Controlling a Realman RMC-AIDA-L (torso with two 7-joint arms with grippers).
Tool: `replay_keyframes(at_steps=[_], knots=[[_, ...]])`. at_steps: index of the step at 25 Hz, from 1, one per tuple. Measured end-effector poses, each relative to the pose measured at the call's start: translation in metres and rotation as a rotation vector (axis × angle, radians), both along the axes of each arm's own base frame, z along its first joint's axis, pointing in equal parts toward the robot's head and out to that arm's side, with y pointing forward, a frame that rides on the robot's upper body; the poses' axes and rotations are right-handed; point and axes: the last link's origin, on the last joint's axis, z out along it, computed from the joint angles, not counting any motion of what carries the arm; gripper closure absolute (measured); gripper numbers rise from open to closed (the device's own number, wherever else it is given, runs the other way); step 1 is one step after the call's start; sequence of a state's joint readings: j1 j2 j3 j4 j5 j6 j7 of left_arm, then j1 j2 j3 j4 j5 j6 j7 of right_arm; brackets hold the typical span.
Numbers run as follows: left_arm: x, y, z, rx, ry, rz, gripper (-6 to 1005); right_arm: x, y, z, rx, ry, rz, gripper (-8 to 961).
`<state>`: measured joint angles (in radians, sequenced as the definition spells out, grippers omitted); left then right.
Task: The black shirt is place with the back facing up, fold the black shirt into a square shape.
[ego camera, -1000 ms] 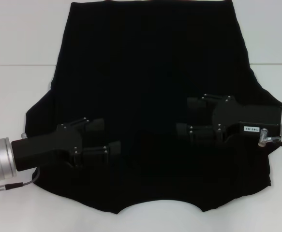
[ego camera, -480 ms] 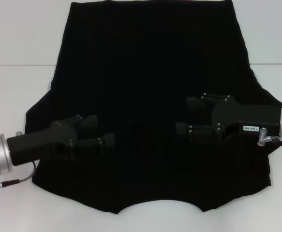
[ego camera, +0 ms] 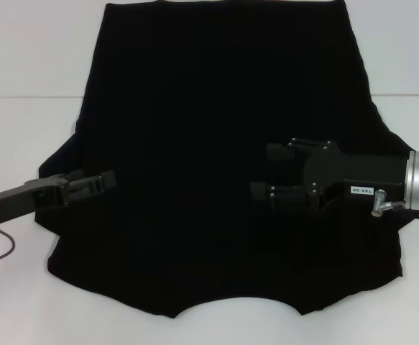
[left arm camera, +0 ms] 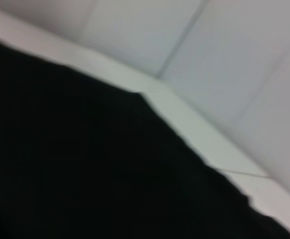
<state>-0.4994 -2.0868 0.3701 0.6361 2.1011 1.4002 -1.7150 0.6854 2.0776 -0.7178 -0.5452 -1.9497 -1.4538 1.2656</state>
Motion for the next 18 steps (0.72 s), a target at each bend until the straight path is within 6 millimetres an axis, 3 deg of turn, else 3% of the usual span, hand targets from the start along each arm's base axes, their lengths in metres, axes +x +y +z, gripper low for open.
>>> replay_keyframes(at_steps=[11,18], knots=[[-0.03,0.007,0.018,0.028,0.064,0.246,51,-0.004,0.0,-0.006,-0.009,0.015,-0.006,71],[-0.042,0.009,0.018,0.033,0.101,0.342,51,-0.005,-0.001,-0.007,-0.012,0.033,-0.018,72]])
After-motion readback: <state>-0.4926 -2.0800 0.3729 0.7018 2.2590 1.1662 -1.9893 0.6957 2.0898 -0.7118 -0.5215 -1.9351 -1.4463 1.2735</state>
